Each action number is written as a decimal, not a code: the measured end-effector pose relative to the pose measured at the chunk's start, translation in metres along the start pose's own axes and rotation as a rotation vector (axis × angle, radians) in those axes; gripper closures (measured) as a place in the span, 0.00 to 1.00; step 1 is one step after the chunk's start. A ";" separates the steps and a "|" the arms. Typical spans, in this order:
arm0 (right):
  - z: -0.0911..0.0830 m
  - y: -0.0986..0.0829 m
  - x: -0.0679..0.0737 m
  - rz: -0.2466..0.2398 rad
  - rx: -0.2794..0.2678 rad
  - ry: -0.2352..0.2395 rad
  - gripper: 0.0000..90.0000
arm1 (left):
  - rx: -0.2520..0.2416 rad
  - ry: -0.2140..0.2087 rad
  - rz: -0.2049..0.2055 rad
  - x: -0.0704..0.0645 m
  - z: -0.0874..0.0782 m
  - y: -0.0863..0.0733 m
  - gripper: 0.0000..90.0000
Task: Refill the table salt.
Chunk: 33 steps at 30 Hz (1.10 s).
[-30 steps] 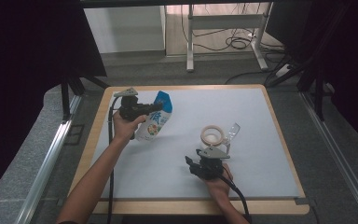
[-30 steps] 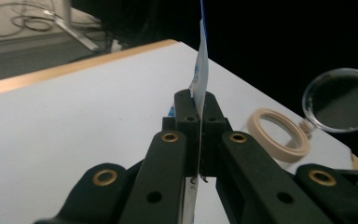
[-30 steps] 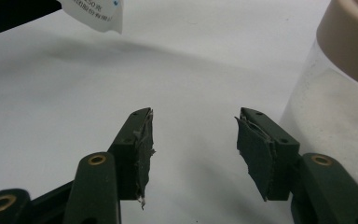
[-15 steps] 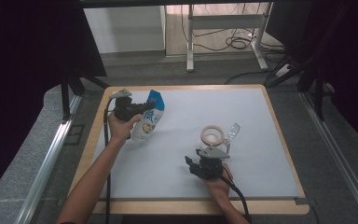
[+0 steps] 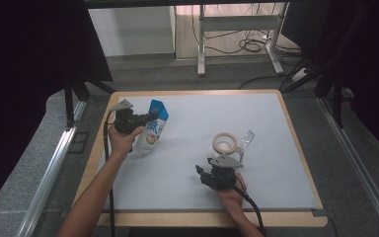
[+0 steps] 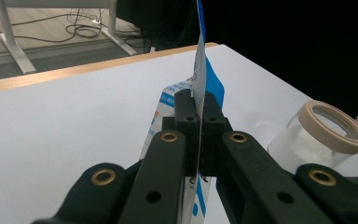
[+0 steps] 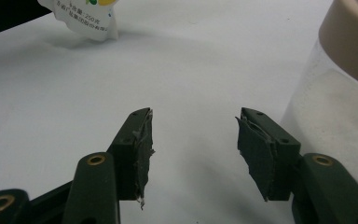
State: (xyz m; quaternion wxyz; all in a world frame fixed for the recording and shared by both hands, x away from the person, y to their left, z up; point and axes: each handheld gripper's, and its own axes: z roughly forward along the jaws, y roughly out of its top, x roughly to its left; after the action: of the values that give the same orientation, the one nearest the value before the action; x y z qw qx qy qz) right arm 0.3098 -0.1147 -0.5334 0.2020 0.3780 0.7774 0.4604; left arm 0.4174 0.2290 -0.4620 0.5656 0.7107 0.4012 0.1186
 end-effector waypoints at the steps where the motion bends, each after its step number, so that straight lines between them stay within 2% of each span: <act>1: 0.000 0.000 0.000 0.000 -0.001 -0.001 0.51 | 0.002 0.005 0.003 0.000 -0.002 -0.001 1.00; 9: 0.000 0.000 0.001 0.001 -0.001 -0.001 0.51 | 0.003 0.019 -0.002 0.003 -0.018 -0.012 0.99; 15: 0.000 0.000 0.001 0.000 0.001 -0.001 0.51 | -0.015 0.035 -0.008 0.006 -0.033 -0.019 0.99; 26: 0.001 0.001 0.002 0.000 0.000 0.000 0.50 | -0.015 0.037 -0.018 0.008 -0.039 -0.023 0.99; 33: 0.001 0.001 0.002 0.000 0.000 0.000 0.50 | -0.013 0.043 -0.017 0.009 -0.048 -0.028 0.99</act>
State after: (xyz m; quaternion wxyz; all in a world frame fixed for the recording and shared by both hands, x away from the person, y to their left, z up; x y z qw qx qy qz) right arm 0.3096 -0.1128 -0.5332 0.2018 0.3780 0.7773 0.4607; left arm 0.3812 0.2708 -0.4736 0.5625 0.7009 0.4183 0.1315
